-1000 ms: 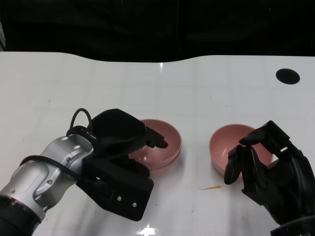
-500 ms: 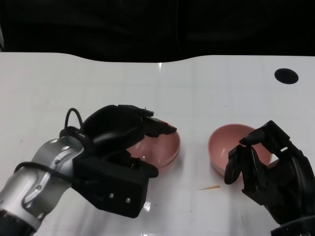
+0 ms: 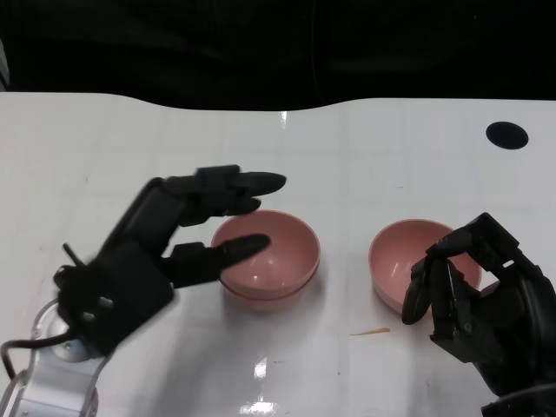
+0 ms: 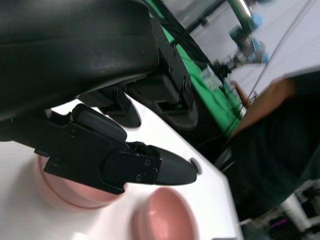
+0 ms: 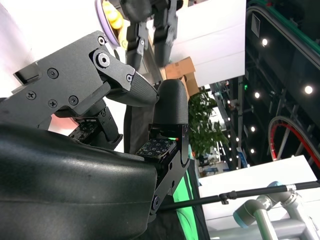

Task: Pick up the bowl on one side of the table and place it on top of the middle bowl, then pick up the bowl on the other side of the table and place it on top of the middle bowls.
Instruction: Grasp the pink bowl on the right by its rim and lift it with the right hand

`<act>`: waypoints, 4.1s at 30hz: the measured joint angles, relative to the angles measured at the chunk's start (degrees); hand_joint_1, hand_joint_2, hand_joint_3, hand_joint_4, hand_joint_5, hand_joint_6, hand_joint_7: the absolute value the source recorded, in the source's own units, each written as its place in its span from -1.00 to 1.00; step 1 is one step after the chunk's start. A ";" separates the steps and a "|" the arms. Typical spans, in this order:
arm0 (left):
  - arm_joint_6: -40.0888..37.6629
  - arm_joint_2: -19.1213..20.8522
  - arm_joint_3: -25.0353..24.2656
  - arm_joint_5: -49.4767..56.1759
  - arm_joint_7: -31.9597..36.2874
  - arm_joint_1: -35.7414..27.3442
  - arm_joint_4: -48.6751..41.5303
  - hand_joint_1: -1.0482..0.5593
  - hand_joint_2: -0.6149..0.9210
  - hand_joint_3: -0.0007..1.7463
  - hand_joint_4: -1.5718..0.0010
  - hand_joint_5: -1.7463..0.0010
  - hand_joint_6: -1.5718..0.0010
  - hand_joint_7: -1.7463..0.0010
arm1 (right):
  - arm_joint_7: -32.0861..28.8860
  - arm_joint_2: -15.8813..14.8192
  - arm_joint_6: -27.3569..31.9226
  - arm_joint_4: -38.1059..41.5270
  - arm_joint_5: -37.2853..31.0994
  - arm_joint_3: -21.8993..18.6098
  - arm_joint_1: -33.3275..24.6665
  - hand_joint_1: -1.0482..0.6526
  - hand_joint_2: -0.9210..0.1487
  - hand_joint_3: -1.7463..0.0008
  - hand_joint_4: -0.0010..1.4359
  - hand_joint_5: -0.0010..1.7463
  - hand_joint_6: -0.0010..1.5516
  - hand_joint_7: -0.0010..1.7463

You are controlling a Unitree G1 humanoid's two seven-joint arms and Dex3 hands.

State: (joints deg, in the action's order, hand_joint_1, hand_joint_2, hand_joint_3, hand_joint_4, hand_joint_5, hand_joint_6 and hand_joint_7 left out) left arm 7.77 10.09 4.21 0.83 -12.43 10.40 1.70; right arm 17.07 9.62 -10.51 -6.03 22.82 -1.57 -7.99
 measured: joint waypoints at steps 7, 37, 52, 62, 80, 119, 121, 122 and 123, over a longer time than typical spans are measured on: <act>-10.29 -3.39 -7.73 -20.41 -5.27 -2.30 2.49 0.06 1.00 -0.76 -0.05 -1.00 0.15 -1.00 | 0.12 -0.44 -0.18 0.53 0.14 -0.68 0.43 0.09 -0.43 -0.19 0.20 1.00 -0.06 0.69; -20.56 -6.59 -19.08 -39.36 -11.71 -11.32 -1.04 0.09 0.87 -0.39 -0.24 -1.00 0.15 -1.00 | -11.13 -13.32 -23.99 7.85 -38.82 0.53 1.85 -0.77 -1.00 0.61 -0.82 -1.00 -0.76 -1.00; -20.01 -8.63 -18.01 -36.28 -11.00 -11.30 -1.80 0.09 0.85 -0.35 -0.24 -1.00 0.16 -1.00 | -21.35 -18.06 -15.69 4.65 -54.95 2.48 2.60 -0.89 -1.00 0.64 -0.85 -0.99 -0.79 -0.99; -16.90 -8.56 -18.15 -34.35 -11.18 -11.10 -3.59 0.04 0.83 -0.36 -0.22 -1.00 0.16 -1.00 | -20.07 -24.46 -2.22 3.66 -71.56 9.30 9.77 -0.98 -1.00 0.70 -0.73 -0.95 -0.66 -0.96; -15.98 -8.64 -17.38 -33.00 -11.38 -11.12 -3.99 0.02 0.83 -0.37 -0.22 -1.00 0.15 -1.00 | -17.94 -29.43 3.58 4.29 -74.48 15.21 12.62 -0.83 -1.00 0.73 -0.61 -0.94 -0.51 -0.95; -15.56 -8.95 -17.39 -33.04 -11.37 -11.13 -4.08 0.04 0.85 -0.40 -0.19 -1.00 0.20 -1.00 | -21.96 -30.10 4.09 12.97 -74.82 20.64 17.55 -0.76 -1.00 0.78 -0.46 -0.96 -0.40 -0.98; -15.52 -8.95 -17.39 -33.04 -11.37 -11.12 -4.11 0.03 0.84 -0.41 -0.18 -1.00 0.20 -1.00 | -22.15 -30.10 4.09 13.08 -74.70 20.70 17.55 -0.74 -1.00 0.78 -0.45 -0.96 -0.39 -0.98; -15.38 -8.95 -17.39 -33.02 -11.38 -11.12 -4.24 0.02 0.84 -0.41 -0.19 -1.00 0.20 -1.00 | -22.35 -30.07 4.08 13.36 -74.43 20.75 17.56 -0.73 -1.00 0.78 -0.45 -0.96 -0.39 -0.98; -15.23 -8.95 -17.39 -33.00 -11.38 -11.11 -4.46 0.02 0.84 -0.41 -0.19 -1.00 0.19 -1.00 | -22.39 -30.05 4.08 13.68 -74.13 20.83 17.56 -0.73 -1.00 0.78 -0.44 -0.96 -0.39 -0.98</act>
State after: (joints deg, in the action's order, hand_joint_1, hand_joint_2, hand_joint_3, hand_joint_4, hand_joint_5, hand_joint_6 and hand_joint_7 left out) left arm -7.46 1.14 -13.18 -32.17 -23.81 -0.71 -2.76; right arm -5.32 -20.43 -6.43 7.66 -51.31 19.26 9.57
